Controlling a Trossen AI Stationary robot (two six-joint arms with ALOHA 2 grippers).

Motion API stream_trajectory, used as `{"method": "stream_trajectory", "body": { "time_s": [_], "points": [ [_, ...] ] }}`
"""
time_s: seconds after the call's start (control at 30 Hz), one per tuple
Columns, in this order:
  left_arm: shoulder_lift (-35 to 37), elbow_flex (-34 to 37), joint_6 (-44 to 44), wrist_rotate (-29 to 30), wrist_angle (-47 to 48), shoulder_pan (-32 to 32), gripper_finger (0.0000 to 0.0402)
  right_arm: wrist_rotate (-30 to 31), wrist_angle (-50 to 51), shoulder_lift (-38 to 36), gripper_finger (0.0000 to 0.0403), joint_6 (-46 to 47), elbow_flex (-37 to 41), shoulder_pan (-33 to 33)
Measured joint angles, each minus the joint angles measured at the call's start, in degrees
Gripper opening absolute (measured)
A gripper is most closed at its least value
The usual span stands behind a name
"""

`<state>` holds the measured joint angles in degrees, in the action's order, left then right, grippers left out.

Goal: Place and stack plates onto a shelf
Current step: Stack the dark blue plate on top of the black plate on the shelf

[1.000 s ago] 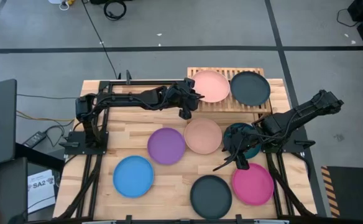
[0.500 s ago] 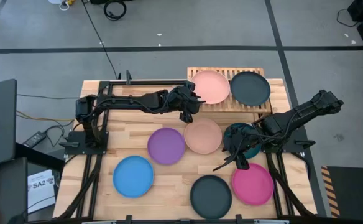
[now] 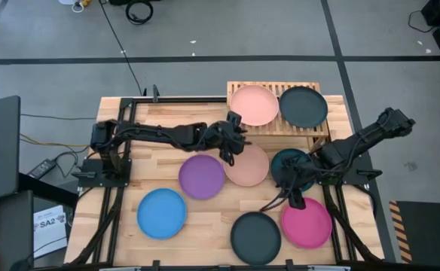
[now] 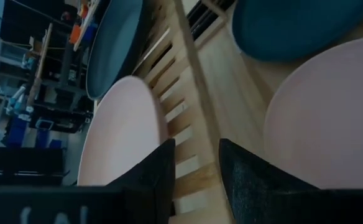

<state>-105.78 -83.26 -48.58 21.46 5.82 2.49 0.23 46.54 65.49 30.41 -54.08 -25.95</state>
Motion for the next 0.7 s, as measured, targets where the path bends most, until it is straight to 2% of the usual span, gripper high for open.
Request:
{"method": "stream_trajectory", "body": {
  "time_s": [0.2, 0.4, 0.7],
  "points": [
    [0.00, 0.00, 0.02, 3.78, 0.00, -4.53, 0.0130, 6.05, 3.57, 0.00, 0.0193, 8.95, 0.00, -5.05],
    [0.00, 0.00, 0.04, 4.65, 0.04, -7.80, 0.0130, 11.29, 6.42, -0.02, 0.0193, 17.84, 0.63, -9.10],
    [0.00, 0.00, 3.34, 4.67, 0.31, -9.85, 0.0130, 11.72, 1.32, 0.00, 0.0193, 24.09, 11.21, -12.02]
  ]
}}
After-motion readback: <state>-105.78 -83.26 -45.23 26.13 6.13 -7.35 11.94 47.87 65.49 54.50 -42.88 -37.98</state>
